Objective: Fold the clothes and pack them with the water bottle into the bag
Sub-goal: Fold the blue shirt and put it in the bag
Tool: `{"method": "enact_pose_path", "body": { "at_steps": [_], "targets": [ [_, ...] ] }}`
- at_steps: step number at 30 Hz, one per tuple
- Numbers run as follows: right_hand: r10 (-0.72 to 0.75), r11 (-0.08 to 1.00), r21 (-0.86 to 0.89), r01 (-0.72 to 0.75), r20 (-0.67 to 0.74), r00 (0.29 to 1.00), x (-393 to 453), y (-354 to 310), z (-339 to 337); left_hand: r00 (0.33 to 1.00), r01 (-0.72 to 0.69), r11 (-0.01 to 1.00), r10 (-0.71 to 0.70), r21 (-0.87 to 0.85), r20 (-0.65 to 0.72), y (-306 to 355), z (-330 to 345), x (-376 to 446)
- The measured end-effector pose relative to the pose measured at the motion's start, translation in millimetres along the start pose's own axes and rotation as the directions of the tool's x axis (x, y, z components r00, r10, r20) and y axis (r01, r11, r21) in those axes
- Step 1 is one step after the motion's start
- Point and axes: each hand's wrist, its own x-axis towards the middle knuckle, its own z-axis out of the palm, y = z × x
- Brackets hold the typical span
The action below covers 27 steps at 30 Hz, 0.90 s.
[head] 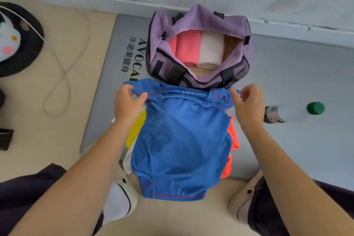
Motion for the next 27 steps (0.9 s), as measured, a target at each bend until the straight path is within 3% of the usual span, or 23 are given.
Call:
{"method": "enact_pose_path", "body": {
  "at_steps": [2, 5, 7, 11, 13, 14, 17, 20, 22, 24, 27],
  "targets": [
    [0.193, 0.981, 0.031, -0.193, -0.004, 0.981, -19, 19, 8, 0.982, 0.183, 0.983, -0.181, -0.018, 0.06, -20, 14, -12],
    [0.394, 0.918, -0.026, -0.397, 0.191, 0.899, -34, 44, 18, 0.919, 0.311, 0.948, -0.317, 0.06, 0.234, -44, 30, -24],
    [0.475, 0.877, -0.107, -0.469, 0.346, 0.809, -38, 51, 22, 0.883, 0.339, 0.932, -0.362, 0.127, 0.298, -53, 34, -29],
    [0.587, 0.721, 0.024, -0.693, 0.511, 0.628, -37, 49, 20, 0.864, 0.415, 0.906, -0.422, 0.084, 0.275, -56, 33, -32],
    [0.585, 0.621, 0.136, -0.772, 0.576, 0.572, -37, 45, 16, 0.864, 0.444, 0.896, -0.419, -0.03, 0.278, -57, 31, -32],
    [0.559, 0.587, 0.209, -0.782, 0.594, 0.578, -36, 44, 14, 0.867, 0.449, 0.887, -0.403, -0.108, 0.292, -57, 29, -32],
    [0.468, 0.522, 0.437, -0.732, 0.57, 0.675, -34, 37, 3, 0.858, 0.489, 0.815, -0.385, -0.309, 0.341, -53, 22, -32],
    [0.346, 0.398, 0.578, -0.712, 0.625, 0.7, -32, 37, -10, 0.885, 0.451, 0.769, -0.321, -0.453, 0.336, -49, 15, -33],
    [0.26, 0.366, 0.547, -0.753, 0.717, 0.647, -32, 38, -18, 0.895, 0.435, 0.733, -0.29, -0.523, 0.338, -43, 8, -35],
    [0.249, 0.444, 0.405, -0.799, 0.801, 0.545, -34, 41, -26, 0.881, 0.459, 0.698, -0.282, -0.549, 0.379, -37, -1, -37],
    [0.343, 0.537, 0.159, -0.828, 0.856, 0.387, -39, 49, -39, 0.825, 0.509, 0.694, -0.226, -0.509, 0.517, -29, -8, -43]
  ]
}}
